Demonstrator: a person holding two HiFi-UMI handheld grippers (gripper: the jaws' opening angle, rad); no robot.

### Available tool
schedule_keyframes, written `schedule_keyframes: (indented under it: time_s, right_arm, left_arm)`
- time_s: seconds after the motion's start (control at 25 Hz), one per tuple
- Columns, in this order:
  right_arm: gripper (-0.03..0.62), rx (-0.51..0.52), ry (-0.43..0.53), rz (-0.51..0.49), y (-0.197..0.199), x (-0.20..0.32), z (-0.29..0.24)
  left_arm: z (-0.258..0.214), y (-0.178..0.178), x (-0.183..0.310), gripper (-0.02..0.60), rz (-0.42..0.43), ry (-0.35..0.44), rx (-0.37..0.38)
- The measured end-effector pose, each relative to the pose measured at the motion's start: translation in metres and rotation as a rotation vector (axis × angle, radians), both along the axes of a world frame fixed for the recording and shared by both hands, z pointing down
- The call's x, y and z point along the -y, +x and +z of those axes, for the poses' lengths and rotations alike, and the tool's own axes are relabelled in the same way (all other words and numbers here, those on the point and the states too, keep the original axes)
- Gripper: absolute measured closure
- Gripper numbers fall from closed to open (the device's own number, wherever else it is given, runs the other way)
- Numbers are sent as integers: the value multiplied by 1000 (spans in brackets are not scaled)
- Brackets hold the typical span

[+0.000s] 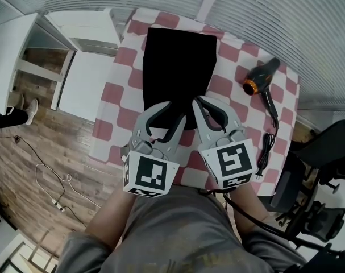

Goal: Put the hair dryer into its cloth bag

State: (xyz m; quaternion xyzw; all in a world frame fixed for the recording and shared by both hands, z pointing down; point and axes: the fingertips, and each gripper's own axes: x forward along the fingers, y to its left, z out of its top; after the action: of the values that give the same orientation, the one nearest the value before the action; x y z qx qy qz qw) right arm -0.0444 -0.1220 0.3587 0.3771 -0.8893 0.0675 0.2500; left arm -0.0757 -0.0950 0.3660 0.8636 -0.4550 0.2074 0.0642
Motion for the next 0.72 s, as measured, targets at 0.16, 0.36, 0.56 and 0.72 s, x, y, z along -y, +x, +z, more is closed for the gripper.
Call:
schedule_keyframes:
  time_s: [0.16,0.36,0.56,0.72]
  right_arm:
    - [562,10,-4,8,4,1,2]
    - [560,38,-5,38,7,1,2]
    - [473,61,-4,75,24,-7,-7]
    - [475,55,13,101,49,-29,-17]
  left_arm:
    - [13,5,3,493,20,-17,72]
    - [10,4,5,568,29,-9,140]
    - [-3,0,9,568,24,-8,172]
    - [-11,-2,6,568,8,4,196]
